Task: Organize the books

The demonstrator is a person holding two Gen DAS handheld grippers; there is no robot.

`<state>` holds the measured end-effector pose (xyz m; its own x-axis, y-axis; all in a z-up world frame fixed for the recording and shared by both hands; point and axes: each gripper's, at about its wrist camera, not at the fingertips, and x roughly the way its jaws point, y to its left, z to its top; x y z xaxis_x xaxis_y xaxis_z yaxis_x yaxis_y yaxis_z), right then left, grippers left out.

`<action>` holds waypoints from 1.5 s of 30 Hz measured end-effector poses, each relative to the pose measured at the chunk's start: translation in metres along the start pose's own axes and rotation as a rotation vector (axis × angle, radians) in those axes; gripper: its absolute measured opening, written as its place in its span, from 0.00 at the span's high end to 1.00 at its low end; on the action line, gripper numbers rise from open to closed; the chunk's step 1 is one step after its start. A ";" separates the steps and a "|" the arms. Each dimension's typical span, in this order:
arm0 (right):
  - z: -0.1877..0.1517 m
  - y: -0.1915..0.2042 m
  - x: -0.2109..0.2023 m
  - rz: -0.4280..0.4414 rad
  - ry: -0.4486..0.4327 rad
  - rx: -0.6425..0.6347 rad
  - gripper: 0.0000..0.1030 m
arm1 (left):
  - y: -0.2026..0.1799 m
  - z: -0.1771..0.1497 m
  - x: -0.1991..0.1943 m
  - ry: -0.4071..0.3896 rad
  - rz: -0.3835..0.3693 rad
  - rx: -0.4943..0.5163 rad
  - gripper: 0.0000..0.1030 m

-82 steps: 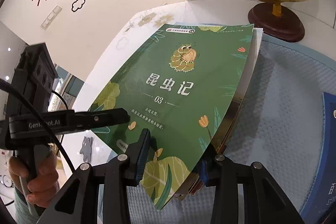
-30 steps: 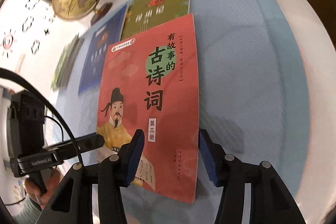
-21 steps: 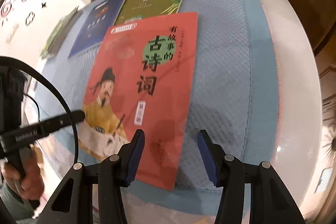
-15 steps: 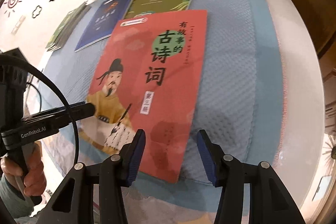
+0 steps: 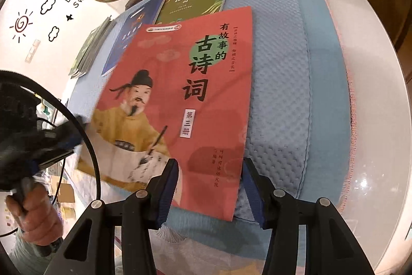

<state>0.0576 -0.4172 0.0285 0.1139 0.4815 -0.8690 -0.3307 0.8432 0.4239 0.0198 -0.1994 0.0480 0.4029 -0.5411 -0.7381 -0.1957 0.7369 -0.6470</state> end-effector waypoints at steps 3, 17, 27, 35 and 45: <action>0.000 0.004 0.000 -0.013 -0.002 -0.014 0.52 | 0.004 -0.003 0.018 0.035 0.005 -0.010 0.89; 0.011 -0.050 -0.022 0.294 -0.001 0.318 0.35 | -0.015 0.015 0.023 0.085 -0.337 -0.170 0.89; 0.028 -0.059 0.000 0.506 -0.031 0.423 0.59 | -0.005 0.011 0.027 0.125 -0.362 -0.227 0.89; 0.030 0.003 -0.012 0.151 -0.062 0.065 0.68 | -0.020 0.003 0.018 0.101 -0.057 0.008 0.87; 0.023 0.041 -0.038 0.039 -0.142 -0.155 0.67 | -0.034 0.006 -0.013 0.039 -0.058 0.126 0.87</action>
<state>0.0609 -0.3952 0.0851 0.2251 0.5509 -0.8036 -0.4764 0.7817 0.4024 0.0264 -0.2151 0.0805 0.3747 -0.5978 -0.7087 -0.0585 0.7477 -0.6615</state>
